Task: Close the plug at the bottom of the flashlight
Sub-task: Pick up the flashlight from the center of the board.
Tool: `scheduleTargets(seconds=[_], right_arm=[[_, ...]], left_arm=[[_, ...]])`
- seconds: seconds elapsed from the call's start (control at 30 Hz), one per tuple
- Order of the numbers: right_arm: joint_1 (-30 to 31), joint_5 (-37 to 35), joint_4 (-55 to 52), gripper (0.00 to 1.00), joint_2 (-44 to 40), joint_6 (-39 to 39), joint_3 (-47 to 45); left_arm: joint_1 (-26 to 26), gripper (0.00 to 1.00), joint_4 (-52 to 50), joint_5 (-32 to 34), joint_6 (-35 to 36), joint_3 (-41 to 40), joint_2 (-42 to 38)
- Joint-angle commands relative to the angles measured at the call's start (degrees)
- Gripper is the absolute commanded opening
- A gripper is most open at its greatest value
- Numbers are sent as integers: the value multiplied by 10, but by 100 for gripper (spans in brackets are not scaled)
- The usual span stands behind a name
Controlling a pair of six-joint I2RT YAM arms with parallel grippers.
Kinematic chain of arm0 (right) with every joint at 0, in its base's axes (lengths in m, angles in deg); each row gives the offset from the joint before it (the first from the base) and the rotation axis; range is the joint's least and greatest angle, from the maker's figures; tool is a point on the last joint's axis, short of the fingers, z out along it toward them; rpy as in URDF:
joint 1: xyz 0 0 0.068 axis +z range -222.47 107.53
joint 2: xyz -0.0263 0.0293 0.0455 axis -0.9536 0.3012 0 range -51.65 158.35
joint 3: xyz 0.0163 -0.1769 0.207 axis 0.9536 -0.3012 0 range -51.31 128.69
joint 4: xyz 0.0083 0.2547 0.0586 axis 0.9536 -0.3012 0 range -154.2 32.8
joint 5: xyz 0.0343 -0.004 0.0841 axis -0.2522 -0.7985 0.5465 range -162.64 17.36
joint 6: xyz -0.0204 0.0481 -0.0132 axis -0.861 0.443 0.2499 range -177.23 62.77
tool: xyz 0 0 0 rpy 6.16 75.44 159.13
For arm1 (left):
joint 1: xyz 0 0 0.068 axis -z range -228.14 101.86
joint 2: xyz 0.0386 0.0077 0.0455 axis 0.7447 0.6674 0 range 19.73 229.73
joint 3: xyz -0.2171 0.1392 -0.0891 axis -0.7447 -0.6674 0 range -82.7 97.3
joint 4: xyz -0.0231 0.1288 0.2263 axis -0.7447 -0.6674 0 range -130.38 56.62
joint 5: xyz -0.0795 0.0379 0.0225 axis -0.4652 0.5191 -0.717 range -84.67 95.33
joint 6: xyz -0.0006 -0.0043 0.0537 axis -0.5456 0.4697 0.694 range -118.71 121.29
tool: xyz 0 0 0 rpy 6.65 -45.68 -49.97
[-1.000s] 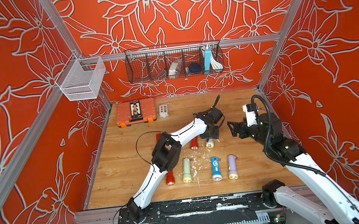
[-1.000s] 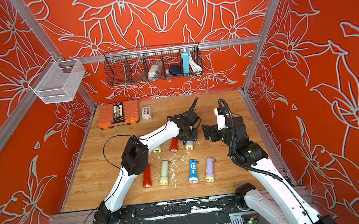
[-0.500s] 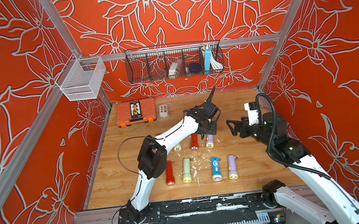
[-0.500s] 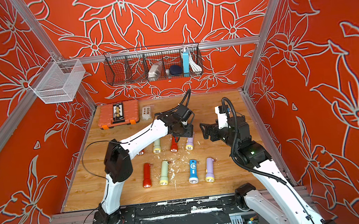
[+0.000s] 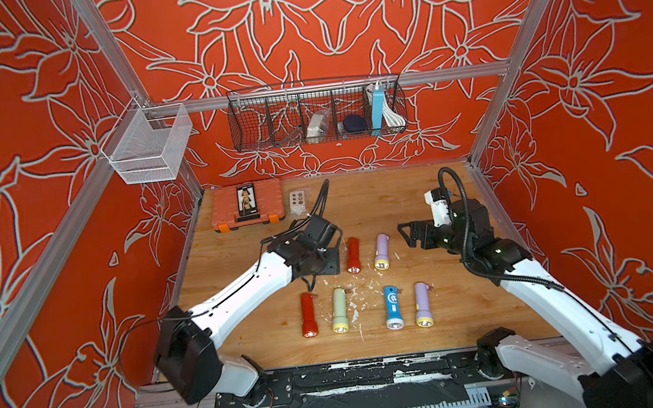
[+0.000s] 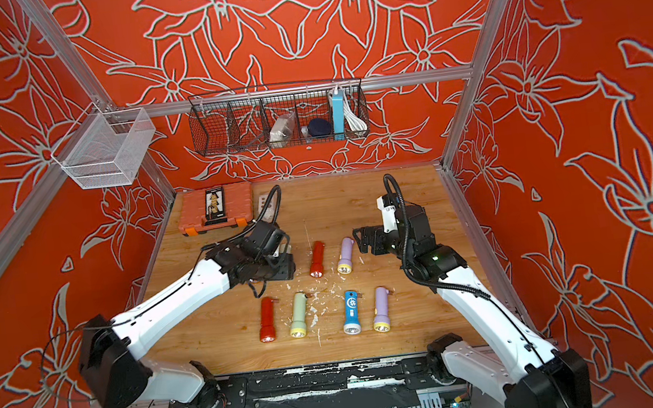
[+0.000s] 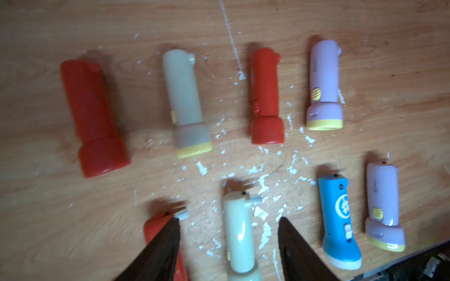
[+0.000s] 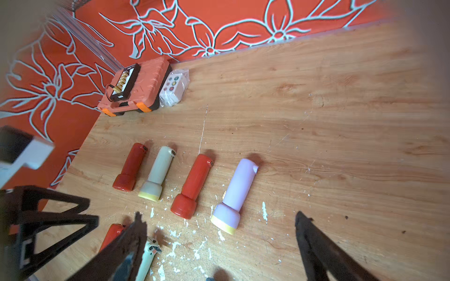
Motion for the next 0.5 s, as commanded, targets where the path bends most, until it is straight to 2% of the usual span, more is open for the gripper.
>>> scheduleTargets(seconds=[0.0, 0.23, 0.47], right_arm=[[8, 23, 46, 98, 26, 21, -2], [37, 22, 65, 98, 100, 25, 12], [63, 12, 36, 98, 139, 12, 37]], left_arm=[[-20, 65, -18, 29, -15, -59, -69], [-64, 66, -9, 11, -28, -173, -166], [-71, 66, 58, -24, -51, -245, -167]])
